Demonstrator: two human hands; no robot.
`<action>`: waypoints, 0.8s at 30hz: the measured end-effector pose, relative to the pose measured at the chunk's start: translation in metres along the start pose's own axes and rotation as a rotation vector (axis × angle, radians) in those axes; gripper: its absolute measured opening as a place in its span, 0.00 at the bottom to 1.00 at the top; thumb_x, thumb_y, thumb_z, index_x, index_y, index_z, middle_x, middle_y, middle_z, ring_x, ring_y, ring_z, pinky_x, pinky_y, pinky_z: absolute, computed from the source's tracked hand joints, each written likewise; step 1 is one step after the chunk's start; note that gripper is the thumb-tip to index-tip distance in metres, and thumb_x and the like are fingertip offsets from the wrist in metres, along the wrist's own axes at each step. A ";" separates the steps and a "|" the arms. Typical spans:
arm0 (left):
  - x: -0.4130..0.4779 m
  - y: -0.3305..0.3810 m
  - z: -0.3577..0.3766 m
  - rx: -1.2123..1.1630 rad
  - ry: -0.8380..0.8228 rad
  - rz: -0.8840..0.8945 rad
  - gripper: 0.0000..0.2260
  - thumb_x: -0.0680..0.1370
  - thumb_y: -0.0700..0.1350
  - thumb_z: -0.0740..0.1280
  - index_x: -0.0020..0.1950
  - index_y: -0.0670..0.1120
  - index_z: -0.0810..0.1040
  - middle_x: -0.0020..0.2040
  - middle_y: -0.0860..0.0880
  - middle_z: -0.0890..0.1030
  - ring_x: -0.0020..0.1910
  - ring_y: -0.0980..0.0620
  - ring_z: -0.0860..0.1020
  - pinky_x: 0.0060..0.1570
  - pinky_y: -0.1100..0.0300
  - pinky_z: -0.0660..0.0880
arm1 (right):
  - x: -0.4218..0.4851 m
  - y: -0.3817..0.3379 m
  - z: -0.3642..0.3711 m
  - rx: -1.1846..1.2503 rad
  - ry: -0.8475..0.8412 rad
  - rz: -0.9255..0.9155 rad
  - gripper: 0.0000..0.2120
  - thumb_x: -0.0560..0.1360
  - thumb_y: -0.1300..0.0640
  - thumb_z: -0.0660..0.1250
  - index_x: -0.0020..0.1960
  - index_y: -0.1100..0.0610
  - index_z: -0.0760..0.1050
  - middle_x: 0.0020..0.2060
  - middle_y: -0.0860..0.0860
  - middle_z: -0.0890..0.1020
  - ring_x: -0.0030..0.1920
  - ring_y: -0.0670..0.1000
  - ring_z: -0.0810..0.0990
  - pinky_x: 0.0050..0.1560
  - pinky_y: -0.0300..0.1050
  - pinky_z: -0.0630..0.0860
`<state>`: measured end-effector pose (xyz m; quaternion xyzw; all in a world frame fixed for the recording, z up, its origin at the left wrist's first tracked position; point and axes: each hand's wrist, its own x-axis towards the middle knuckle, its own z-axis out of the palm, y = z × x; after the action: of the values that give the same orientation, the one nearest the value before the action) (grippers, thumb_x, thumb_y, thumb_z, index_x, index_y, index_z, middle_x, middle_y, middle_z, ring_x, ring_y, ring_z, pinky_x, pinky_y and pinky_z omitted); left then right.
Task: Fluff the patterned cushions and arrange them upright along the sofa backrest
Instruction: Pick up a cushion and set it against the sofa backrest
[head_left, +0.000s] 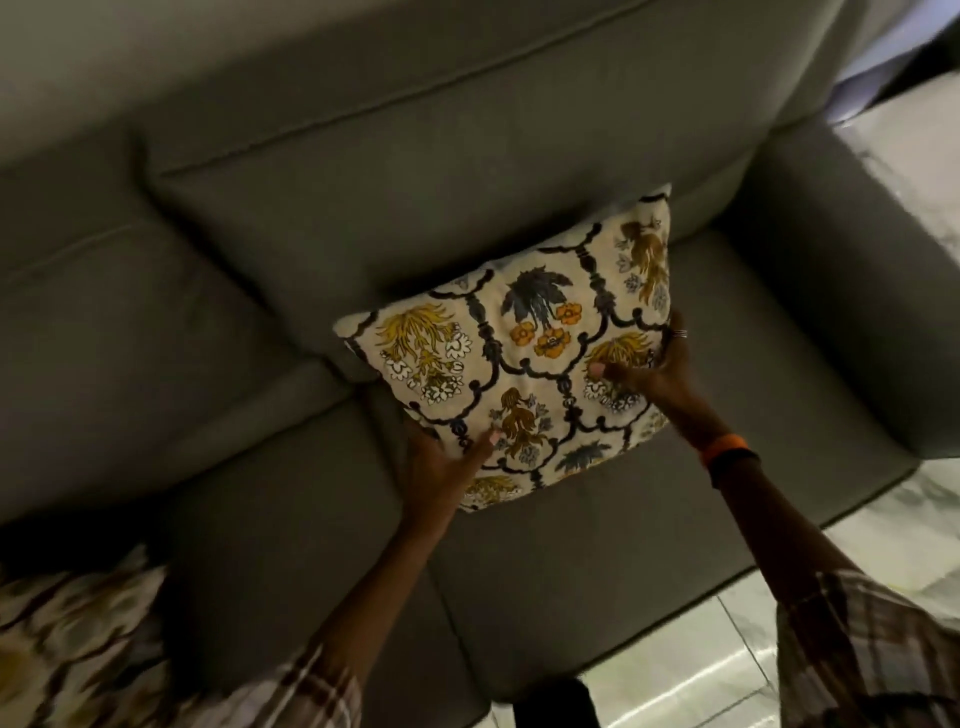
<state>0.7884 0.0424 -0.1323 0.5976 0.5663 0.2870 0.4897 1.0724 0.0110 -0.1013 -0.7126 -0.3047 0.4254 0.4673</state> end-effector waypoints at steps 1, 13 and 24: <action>0.013 0.007 0.024 0.021 -0.038 0.011 0.24 0.69 0.45 0.81 0.61 0.54 0.74 0.52 0.50 0.83 0.60 0.46 0.82 0.57 0.69 0.77 | 0.015 0.001 -0.023 0.006 0.017 0.000 0.55 0.63 0.56 0.83 0.81 0.53 0.55 0.65 0.42 0.77 0.56 0.35 0.84 0.52 0.35 0.84; 0.116 0.086 0.234 -0.058 -0.146 0.152 0.41 0.73 0.36 0.77 0.77 0.45 0.56 0.75 0.40 0.68 0.75 0.44 0.69 0.76 0.46 0.67 | 0.176 0.013 -0.206 -0.015 0.218 -0.120 0.48 0.73 0.72 0.76 0.81 0.55 0.50 0.68 0.46 0.74 0.67 0.44 0.77 0.71 0.52 0.75; 0.176 0.074 0.297 -0.030 -0.124 0.044 0.41 0.76 0.43 0.75 0.79 0.36 0.54 0.77 0.37 0.66 0.77 0.43 0.66 0.74 0.64 0.64 | 0.223 0.055 -0.206 0.055 0.300 -0.115 0.38 0.78 0.52 0.63 0.83 0.60 0.52 0.74 0.54 0.70 0.74 0.54 0.72 0.77 0.60 0.72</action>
<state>1.1190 0.1426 -0.2077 0.6191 0.5174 0.2686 0.5262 1.3589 0.0915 -0.1822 -0.7364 -0.2600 0.2949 0.5505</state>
